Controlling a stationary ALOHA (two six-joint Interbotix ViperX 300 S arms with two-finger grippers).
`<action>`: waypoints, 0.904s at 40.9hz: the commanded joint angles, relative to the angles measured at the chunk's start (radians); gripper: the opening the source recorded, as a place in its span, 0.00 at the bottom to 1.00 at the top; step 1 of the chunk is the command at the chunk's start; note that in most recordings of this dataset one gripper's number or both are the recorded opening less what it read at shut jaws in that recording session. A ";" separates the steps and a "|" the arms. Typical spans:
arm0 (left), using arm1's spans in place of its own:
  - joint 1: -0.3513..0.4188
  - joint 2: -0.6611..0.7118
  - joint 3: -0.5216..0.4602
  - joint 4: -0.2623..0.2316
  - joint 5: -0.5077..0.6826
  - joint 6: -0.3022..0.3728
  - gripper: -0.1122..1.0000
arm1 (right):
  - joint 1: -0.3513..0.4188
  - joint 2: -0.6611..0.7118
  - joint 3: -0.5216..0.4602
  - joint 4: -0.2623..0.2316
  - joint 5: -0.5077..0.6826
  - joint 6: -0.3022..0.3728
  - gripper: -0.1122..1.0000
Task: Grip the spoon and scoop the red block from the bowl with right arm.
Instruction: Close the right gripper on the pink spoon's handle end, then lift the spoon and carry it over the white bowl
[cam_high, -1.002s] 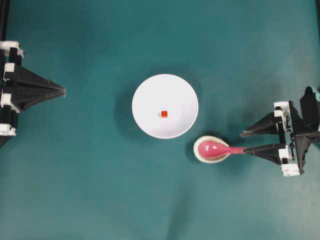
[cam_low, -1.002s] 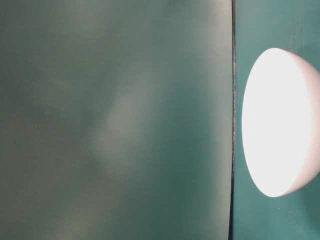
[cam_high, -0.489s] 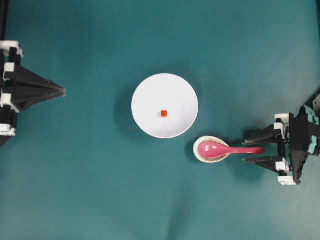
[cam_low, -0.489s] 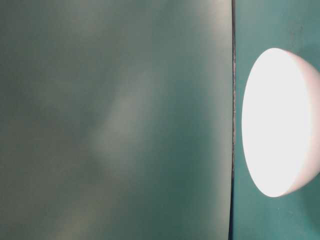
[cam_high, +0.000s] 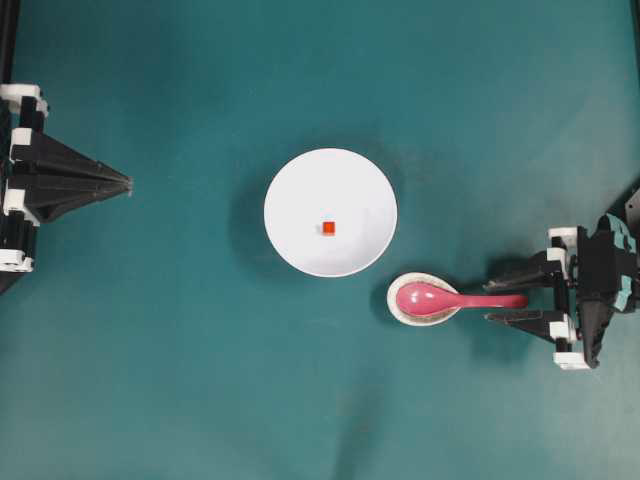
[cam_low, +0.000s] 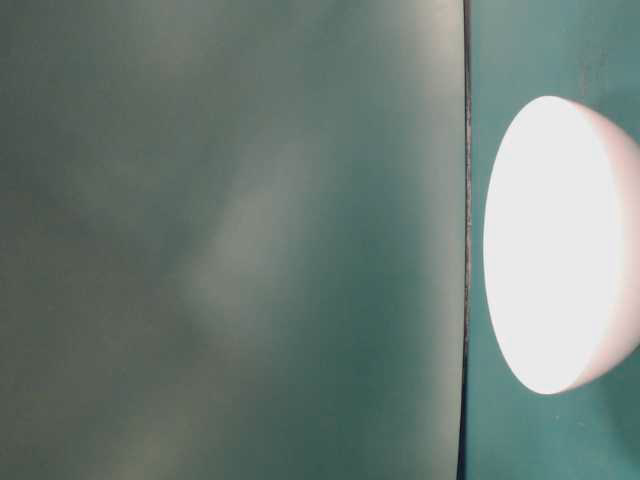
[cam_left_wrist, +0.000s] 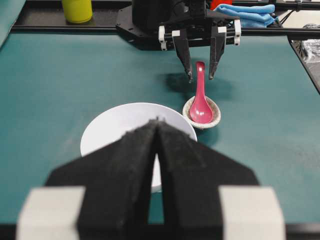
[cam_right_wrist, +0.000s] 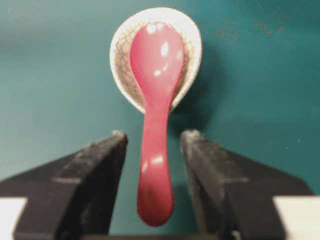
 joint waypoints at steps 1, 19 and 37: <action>0.000 0.003 -0.025 0.003 -0.003 0.000 0.10 | 0.006 -0.008 -0.005 0.002 -0.009 -0.005 0.56; 0.000 0.005 -0.025 0.002 0.005 0.000 0.10 | 0.006 -0.008 -0.006 0.002 -0.011 -0.031 0.35; 0.000 0.005 -0.026 0.002 0.006 0.000 0.10 | 0.005 -0.051 -0.011 0.002 -0.023 -0.035 0.32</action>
